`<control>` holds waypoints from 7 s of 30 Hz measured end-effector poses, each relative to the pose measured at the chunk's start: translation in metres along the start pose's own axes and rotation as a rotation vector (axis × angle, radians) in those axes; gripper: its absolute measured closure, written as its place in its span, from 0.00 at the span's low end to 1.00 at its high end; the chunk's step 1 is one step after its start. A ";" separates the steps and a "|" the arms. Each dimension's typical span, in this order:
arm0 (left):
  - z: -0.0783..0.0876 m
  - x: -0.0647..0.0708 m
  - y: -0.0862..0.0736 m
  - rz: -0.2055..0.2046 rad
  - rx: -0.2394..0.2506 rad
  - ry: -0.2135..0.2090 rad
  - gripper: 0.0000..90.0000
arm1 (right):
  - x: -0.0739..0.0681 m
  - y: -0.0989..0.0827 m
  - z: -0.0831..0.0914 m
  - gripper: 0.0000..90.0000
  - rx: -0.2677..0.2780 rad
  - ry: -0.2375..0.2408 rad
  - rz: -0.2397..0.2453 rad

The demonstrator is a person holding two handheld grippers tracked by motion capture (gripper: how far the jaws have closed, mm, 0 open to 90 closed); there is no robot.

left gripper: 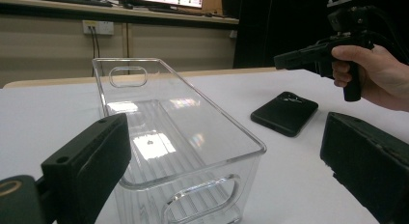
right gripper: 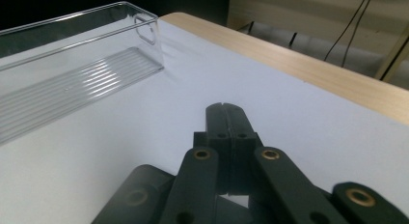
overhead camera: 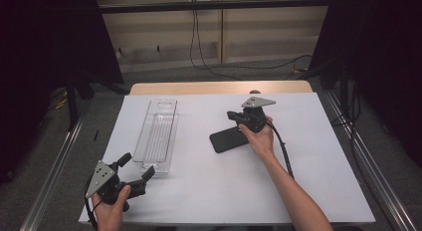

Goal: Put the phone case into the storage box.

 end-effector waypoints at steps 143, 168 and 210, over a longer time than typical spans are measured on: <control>-0.005 -0.004 -0.001 0.000 -0.012 0.003 0.04 | -0.037 -0.039 -0.012 1.00 -0.610 0.292 -0.054; -0.005 -0.002 -0.001 -0.007 -0.012 0.002 0.04 | -0.030 -0.055 0.021 1.00 -0.593 0.283 -0.058; -0.006 -0.001 -0.002 -0.006 -0.022 -0.011 0.04 | -0.017 -0.075 0.065 1.00 -0.570 0.238 -0.089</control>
Point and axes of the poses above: each handheld gripper's, and its own axes: z roughly backward along the jaws, y roughly out of its top, x roughly to its right, the point moved 4 cm from there along -z, roughly forward along the jaws, and after that the axes turned 2 degrees about z, right-handed, at the moved point
